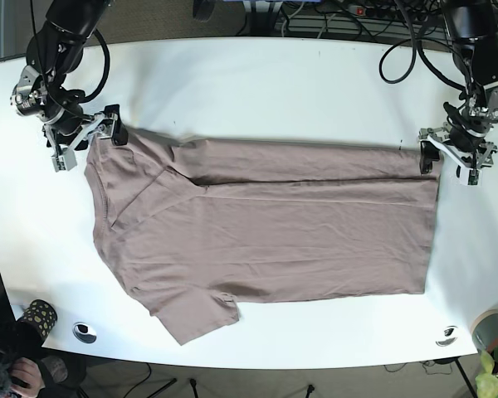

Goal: Fold the T-shirt properly
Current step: 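Fold the hem strip over with both grippers toward the collar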

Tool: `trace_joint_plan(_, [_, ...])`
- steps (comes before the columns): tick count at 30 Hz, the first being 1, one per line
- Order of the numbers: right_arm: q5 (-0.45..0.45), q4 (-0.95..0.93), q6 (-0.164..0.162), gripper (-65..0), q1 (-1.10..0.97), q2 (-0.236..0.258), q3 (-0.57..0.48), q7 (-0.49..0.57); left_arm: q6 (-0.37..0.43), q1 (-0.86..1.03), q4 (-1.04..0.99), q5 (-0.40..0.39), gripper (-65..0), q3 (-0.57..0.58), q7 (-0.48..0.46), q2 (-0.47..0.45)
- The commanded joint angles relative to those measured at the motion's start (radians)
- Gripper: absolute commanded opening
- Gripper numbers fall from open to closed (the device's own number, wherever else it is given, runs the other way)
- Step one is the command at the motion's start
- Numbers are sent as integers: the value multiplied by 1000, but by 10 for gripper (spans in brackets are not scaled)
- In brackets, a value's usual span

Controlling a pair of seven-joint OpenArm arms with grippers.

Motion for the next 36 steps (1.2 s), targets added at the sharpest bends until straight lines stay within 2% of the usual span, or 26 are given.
trace_joint_plan(1, [-8, -24, -2, -57, 13, 12, 2, -10, -2, -18, -4, -11, -156, -5, -24, -21])
trace_joint_plan(2, [-8, -34, -2, -79, 13, 12, 2, -3, -3, -18, -13, -11, -156, -5, -22, -21])
trace_joint_plan(9, [-8, -46, -2, -344, 13, 11, 2, 7, -6, -16, -42, -11, -167, 21, -21, -21])
trace_joint_plan(12, [-8, -46, -2, -477, 13, 11, 0, 7, -5, -16, -77, -11, -268, 21, -21, -21])
trace_joint_plan(14, [-9, -46, -2, -561, 14, 11, 0, 7, -5, -24, -106, -11, -385, 21, -24, -21])
trace_joint_plan(16, [-9, -46, -2, -615, 14, 11, 0, 7, -5, -41, -125, -11, -492, 21, -22, -21])
trace_joint_plan(18, [-9, -44, -2, -634, 16, 11, 0, 7, -5, -52, -139, -11, -606, 21, -22, -21])
trace_joint_plan(20, [-9, -41, -2, -642, 13, 12, 0, 7, -5, -55, -140, -11, -650, 21, -21, -21])
trace_joint_plan(26, [-6, 18, -2, -642, -19, 20, 0, 1, -5, -35, -77, -11, -650, 17, -18, -21])
trace_joint_plan(30, [-5, 121, -2, -642, -82, 22, 0, 1, -5, 27, 24, -13, -650, 12, 41, -21])
trace_joint_plan(36, [-3, 235, -2, -642, -197, 19, 5, -1, -5, 142, 161, -13, -650, -86, 114, -19])
